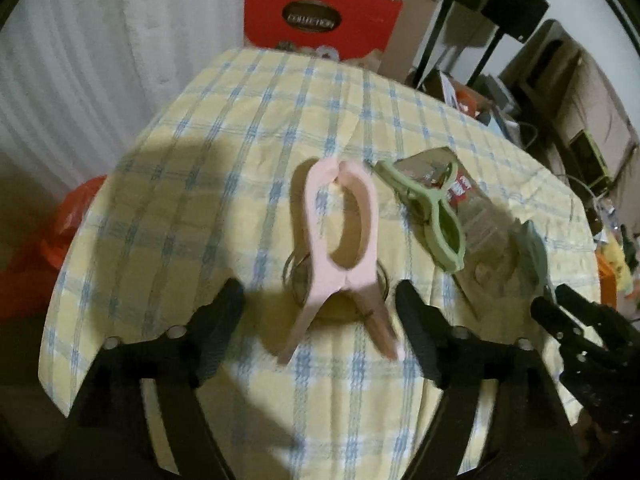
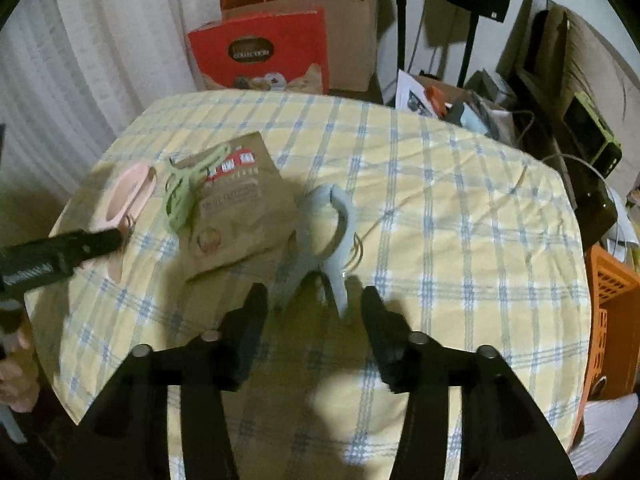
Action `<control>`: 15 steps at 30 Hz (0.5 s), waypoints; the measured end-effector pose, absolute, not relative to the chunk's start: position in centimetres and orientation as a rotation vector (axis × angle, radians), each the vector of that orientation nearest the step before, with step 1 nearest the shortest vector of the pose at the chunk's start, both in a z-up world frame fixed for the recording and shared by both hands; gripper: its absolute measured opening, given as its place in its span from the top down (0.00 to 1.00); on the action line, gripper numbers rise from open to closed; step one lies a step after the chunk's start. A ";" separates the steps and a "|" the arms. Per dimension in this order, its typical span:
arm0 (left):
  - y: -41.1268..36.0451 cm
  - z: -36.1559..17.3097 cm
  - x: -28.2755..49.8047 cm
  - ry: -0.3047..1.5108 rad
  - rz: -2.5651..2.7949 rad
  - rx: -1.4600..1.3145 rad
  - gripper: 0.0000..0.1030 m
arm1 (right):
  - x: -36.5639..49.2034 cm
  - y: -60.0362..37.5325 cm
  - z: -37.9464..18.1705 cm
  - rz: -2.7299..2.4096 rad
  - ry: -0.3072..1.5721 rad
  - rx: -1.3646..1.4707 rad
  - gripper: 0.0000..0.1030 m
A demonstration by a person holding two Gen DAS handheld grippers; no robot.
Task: Organize objects
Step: 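Grasp the pink clip with left gripper while right gripper grasps light blue clip, then lift the pink clip with left gripper while right gripper lifts light blue clip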
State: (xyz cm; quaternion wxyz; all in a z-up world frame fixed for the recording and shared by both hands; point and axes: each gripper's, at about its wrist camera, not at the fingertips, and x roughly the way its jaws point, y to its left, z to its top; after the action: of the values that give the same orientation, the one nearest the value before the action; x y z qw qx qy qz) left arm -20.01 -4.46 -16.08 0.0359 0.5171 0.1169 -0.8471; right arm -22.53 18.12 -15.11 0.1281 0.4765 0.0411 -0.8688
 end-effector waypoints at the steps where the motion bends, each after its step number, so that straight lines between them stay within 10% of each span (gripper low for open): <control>1: -4.3 -16.2 -20.1 0.353 -2.607 1.580 0.17 | -22.7 18.1 -15.0 -2.535 0.115 1.380 0.48; 12: -2.6 -17.2 -21.2 0.198 -2.572 1.443 0.17 | -25.4 16.6 -16.0 -2.645 0.205 1.373 0.56; 15: -2.3 -17.2 -21.0 0.199 -2.598 1.428 0.30 | -25.4 16.7 -16.0 -2.637 0.185 1.371 0.56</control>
State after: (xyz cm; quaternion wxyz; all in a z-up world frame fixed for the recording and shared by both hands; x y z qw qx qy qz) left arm -21.04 -2.32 -17.18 0.0852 0.4787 0.0668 -0.8713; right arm -25.40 16.68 -16.00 0.0819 0.4589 0.0620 -0.8825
